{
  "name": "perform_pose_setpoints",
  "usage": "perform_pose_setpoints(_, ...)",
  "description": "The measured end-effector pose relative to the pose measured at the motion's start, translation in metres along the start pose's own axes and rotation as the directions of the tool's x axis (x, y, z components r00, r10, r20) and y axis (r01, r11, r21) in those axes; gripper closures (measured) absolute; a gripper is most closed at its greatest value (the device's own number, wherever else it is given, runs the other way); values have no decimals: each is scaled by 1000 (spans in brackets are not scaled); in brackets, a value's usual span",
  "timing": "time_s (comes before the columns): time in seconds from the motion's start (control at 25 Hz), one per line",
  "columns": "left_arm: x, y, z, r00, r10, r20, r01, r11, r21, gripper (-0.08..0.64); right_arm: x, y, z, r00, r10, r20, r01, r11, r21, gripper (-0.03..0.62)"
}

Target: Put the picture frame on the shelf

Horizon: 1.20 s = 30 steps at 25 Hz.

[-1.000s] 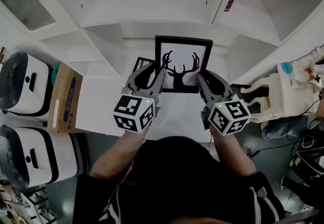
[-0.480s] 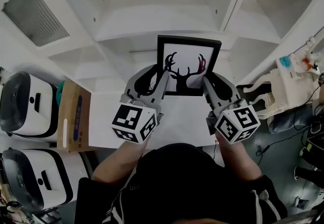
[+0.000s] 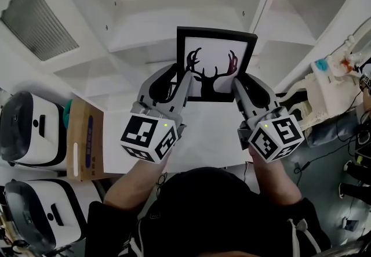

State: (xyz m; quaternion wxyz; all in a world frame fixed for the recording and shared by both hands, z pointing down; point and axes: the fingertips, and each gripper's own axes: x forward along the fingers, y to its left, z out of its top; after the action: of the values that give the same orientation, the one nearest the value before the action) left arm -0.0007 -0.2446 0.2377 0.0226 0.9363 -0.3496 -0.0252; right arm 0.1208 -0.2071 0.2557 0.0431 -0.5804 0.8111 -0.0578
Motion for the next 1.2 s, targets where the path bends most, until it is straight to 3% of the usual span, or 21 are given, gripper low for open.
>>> perform_pose_setpoints(0.2, 26, 0, 28, 1000, 9, 14, -9, 1000, 17, 460, 14, -20, 33, 1000, 16, 9, -16, 1000, -16, 505)
perform_pose_setpoints(0.68, 6, -14, 70, 989, 39, 142, -60, 988, 143, 460, 7, -6, 69, 984, 91, 152, -77, 993, -94, 505)
perform_pose_setpoints(1.2, 34, 14, 117, 980, 64, 190, -99, 978, 184, 460, 56, -18, 112, 978, 108, 180, -86, 988, -126, 505)
